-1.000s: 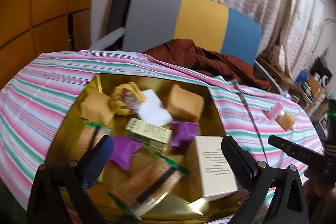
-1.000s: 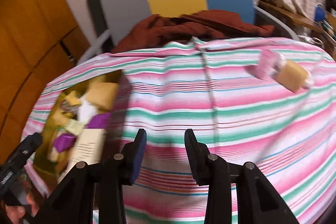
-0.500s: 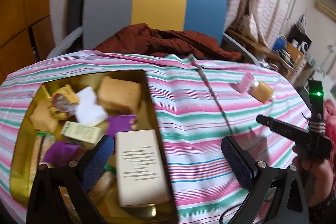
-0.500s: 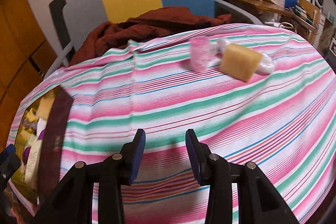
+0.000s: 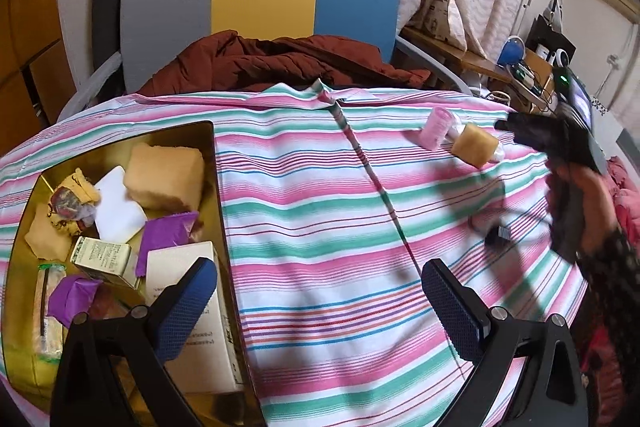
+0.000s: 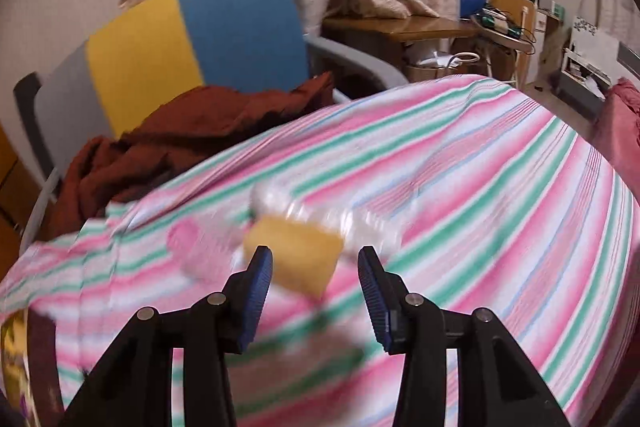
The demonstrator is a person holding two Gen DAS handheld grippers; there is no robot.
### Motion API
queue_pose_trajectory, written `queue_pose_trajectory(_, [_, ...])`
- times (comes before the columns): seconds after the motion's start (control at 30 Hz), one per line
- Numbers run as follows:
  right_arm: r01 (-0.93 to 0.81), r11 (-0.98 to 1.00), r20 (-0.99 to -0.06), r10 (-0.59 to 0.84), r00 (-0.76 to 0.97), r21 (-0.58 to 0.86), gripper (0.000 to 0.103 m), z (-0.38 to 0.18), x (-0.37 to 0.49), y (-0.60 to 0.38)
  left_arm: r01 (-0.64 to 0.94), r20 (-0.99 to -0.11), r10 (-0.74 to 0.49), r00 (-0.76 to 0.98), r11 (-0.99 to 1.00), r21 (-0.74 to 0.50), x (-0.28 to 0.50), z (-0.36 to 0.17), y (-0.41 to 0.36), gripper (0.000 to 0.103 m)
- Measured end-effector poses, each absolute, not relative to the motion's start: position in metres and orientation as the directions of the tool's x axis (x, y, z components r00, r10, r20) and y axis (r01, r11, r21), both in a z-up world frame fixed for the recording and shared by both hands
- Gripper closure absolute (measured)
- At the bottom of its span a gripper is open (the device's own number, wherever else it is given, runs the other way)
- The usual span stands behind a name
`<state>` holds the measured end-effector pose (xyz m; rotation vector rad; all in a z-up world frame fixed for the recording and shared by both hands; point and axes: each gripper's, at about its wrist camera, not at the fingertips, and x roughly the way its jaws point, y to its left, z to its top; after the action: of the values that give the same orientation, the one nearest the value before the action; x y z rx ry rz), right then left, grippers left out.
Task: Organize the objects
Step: 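Grasp the small yellow sponge with the right tool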
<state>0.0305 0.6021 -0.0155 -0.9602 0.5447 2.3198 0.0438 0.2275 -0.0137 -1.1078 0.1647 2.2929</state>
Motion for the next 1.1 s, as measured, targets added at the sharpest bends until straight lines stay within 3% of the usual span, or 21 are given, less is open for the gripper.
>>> queue_pose_trajectory(0.2, [-0.644, -0.761, -0.776, 0.357, -0.52, 0.081, 0.058, -0.038, 0.009, 0.614, -0.544, -0.757, 0.435, -0.488, -0.829, -0.125, 0.044, -0.015, 0.228, 0.0])
queue_pose_trajectory(0.3, [-0.613, -0.788, -0.746, 0.372, -0.552, 0.061, 0.054, -0.037, 0.027, 0.598, -0.542, -0.757, 0.437, -0.486, -0.83, -0.131, 0.042, -0.015, 0.228, 0.0])
queue_pose_trajectory(0.5, [-0.547, -0.826, -0.728, 0.292, -0.62, 0.135, 0.052, -0.04, 0.084, 0.568, -0.557, -0.763, 0.448, -0.465, -0.818, -0.141, 0.042, -0.02, 0.235, 0.0])
queue_pose_trajectory(0.57, [-0.53, -0.832, -0.714, 0.27, -0.646, 0.165, 0.048, -0.04, 0.095, 0.565, -0.563, -0.764, 0.453, -0.46, -0.814, -0.144, 0.044, -0.02, 0.237, 0.0])
queue_pose_trajectory(0.63, [-0.504, -0.848, -0.705, 0.258, -0.661, 0.162, 0.037, -0.039, 0.094, 0.561, -0.566, -0.764, 0.452, -0.46, -0.812, -0.139, 0.045, -0.02, 0.238, 0.0])
queue_pose_trajectory(0.8, [-0.449, -0.884, -0.71, 0.234, -0.664, 0.129, 0.03, -0.044, 0.066, 0.553, -0.566, -0.759, 0.449, -0.472, -0.814, -0.129, 0.045, -0.016, 0.239, 0.0])
queue_pose_trajectory(0.93, [-0.483, -0.871, -0.761, 0.248, -0.599, 0.096, 0.03, -0.065, 0.036, 0.555, -0.569, -0.757, 0.441, -0.482, -0.815, -0.112, 0.043, -0.012, 0.242, 0.0])
queue_pose_trajectory(1.07, [-0.481, -0.853, -0.746, 0.183, -0.64, 0.203, 0.031, -0.074, 0.036, 0.56, -0.583, -0.748, 0.44, -0.497, -0.808, -0.088, 0.038, -0.006, 0.252, 0.0])
queue_pose_trajectory(1.1, [-0.477, -0.854, -0.736, 0.183, -0.652, 0.21, 0.036, -0.075, 0.037, 0.559, -0.591, -0.743, 0.444, -0.501, -0.803, -0.081, 0.036, -0.005, 0.257, 0.0])
